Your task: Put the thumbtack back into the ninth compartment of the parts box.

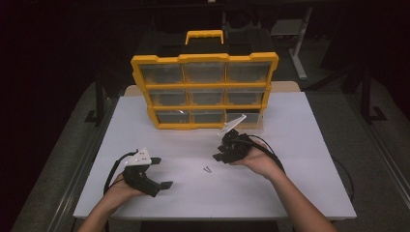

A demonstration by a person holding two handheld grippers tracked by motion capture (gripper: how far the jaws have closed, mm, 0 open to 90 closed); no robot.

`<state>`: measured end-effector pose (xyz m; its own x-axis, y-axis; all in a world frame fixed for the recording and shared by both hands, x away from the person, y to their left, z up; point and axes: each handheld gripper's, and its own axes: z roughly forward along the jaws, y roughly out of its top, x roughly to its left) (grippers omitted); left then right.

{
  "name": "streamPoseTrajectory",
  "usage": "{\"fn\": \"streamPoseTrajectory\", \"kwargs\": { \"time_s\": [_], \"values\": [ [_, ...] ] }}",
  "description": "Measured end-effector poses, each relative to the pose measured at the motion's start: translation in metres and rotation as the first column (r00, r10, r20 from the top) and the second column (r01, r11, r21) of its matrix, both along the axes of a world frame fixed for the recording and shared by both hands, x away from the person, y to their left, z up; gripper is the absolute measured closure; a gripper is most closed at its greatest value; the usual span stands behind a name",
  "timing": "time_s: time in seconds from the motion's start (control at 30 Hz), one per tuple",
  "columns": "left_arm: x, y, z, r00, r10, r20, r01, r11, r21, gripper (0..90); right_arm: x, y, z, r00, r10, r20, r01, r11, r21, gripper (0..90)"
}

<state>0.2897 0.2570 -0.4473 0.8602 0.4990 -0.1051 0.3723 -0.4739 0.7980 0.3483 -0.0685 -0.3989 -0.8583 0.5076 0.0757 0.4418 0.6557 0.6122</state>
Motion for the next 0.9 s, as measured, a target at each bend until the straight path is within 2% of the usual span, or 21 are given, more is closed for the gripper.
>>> {"fn": "streamPoseTrajectory", "kwargs": {
  "time_s": [0.5,0.9],
  "values": [
    [0.0,0.0,-0.001,1.0,0.001,-0.001,-0.001,1.0,0.004,0.0,-0.001,0.014,-0.014,0.9996,0.023,-0.017,-0.023,1.0,-0.007,57.8],
    [0.0,0.0,-0.002,1.0,0.001,-0.008,-0.001,1.0,0.002,0.0,-0.004,0.027,-0.027,0.9981,0.047,-0.041,-0.048,0.998,-0.029,64.6]
  ]
}}
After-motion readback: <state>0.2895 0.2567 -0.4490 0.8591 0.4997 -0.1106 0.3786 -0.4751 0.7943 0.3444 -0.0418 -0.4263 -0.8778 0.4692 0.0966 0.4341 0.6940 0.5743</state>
